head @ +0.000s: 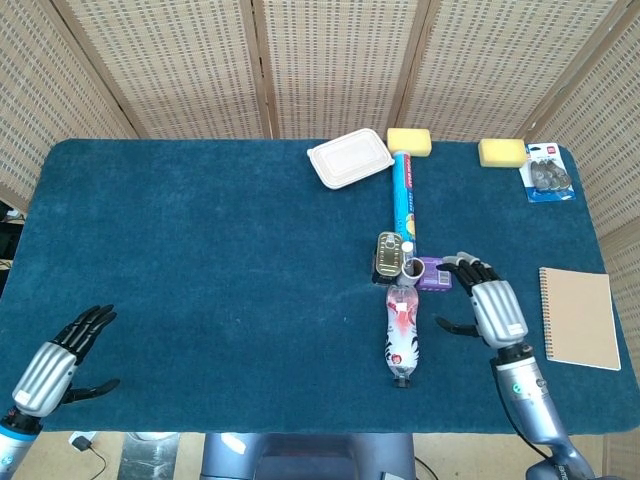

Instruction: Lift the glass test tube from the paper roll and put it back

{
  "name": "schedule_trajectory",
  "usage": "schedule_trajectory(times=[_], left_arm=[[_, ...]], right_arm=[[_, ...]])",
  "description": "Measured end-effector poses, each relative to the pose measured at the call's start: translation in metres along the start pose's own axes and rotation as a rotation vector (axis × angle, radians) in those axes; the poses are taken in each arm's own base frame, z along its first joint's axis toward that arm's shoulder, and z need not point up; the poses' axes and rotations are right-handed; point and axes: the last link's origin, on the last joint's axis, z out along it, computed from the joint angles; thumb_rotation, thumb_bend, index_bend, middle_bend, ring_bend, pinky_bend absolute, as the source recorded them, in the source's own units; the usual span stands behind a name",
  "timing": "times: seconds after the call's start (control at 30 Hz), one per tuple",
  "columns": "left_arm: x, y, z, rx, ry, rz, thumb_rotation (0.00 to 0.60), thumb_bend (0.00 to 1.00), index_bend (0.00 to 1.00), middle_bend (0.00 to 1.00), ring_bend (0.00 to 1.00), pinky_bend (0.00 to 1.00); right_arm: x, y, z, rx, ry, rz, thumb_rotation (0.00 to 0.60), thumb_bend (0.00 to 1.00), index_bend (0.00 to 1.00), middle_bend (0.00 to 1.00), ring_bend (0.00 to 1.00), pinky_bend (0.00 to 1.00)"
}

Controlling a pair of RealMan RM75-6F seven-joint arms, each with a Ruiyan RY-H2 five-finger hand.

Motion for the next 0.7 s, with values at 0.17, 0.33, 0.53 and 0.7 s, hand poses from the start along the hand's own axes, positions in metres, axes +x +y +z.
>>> schedule_trajectory(times=[0.17, 0.33, 0.53, 0.7], left_arm=[[-0.004, 0.002, -0.001, -0.014, 0.004, -0.011, 0.6, 0.06, 0.0, 0.05, 0.04, 0.21], [-0.007, 0.003, -0.001, -0.019, 0.012, -0.017, 0.6, 0.06, 0.0, 0.05, 0.04, 0.2], [-0.009, 0.003, -0.001, -0.023, 0.015, -0.026, 0.6, 0.06, 0.0, 0.05, 0.04, 0.2], [-0.01, 0.002, -0.002, -0.02, 0.01, -0.036, 0.6, 0.06, 0.0, 0.05, 0.04, 0.21]], right_arm=[[0.002, -0.007, 0.015, -0.013, 0.011, -0.007, 0.6, 0.09, 0.24, 0.26, 0.19, 0.23], [-0.003, -0.01, 0.025, -0.03, 0.006, 0.012, 0.6, 0.09, 0.24, 0.26, 0.19, 0.24], [-0.01, -0.008, 0.038, -0.068, -0.001, 0.04, 0.6, 0.09, 0.24, 0.26, 0.19, 0.24], [-0.011, -0.006, 0.043, -0.086, -0.002, 0.038, 0.6, 0.09, 0.24, 0.26, 0.19, 0.24]])
